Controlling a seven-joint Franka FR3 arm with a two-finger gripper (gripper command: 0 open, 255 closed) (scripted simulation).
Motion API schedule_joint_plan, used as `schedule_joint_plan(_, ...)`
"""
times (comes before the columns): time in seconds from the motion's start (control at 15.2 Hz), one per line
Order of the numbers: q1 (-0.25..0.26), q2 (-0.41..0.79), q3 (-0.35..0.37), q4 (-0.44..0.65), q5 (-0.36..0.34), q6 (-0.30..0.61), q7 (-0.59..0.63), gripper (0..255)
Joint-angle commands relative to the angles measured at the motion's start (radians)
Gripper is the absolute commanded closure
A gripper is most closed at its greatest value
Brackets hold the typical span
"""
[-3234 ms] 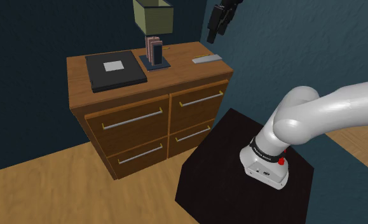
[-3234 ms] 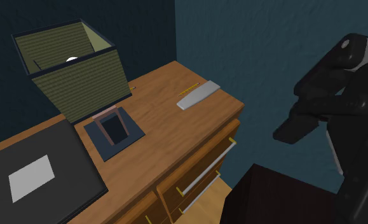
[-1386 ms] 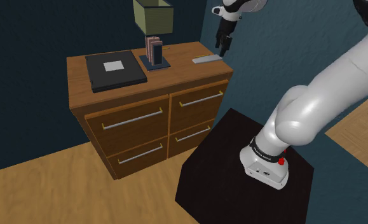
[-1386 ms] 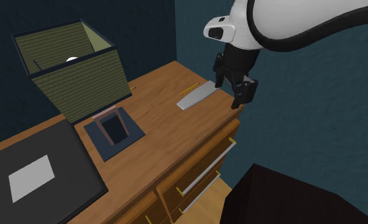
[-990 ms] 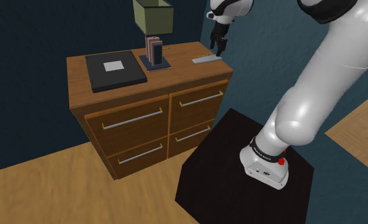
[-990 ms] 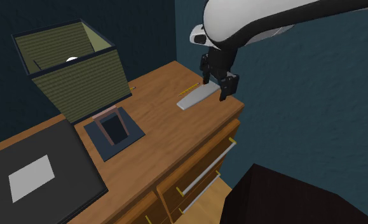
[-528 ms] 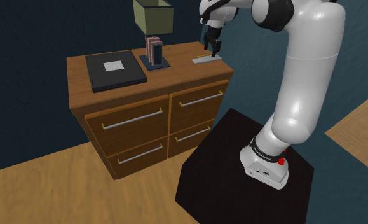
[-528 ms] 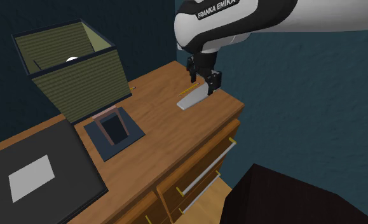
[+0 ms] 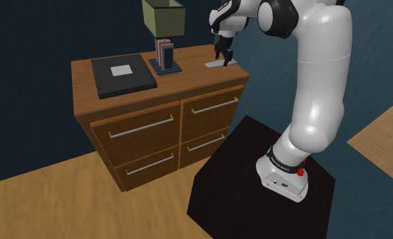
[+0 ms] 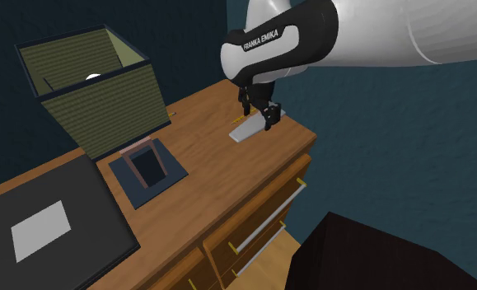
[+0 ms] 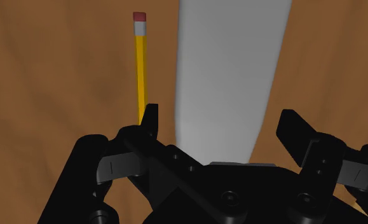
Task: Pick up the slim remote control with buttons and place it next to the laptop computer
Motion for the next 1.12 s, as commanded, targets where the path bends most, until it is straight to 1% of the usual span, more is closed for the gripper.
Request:
schedule_joint_plan(0.0, -0.001, 0.006, 0.003, -0.009, 0.005, 0.015, -0.004, 0)
schedule_joint_plan(0.46, -0.001, 0.006, 0.003, -0.009, 0.005, 0.015, -0.004, 0)
schedule_joint_plan(0.53, -0.001, 0.006, 0.003, -0.009, 0.005, 0.015, -0.004, 255)
schedule_joint_plan(1.06, -0.001, 0.006, 0.003, -0.009, 0.005, 0.015, -0.003, 255)
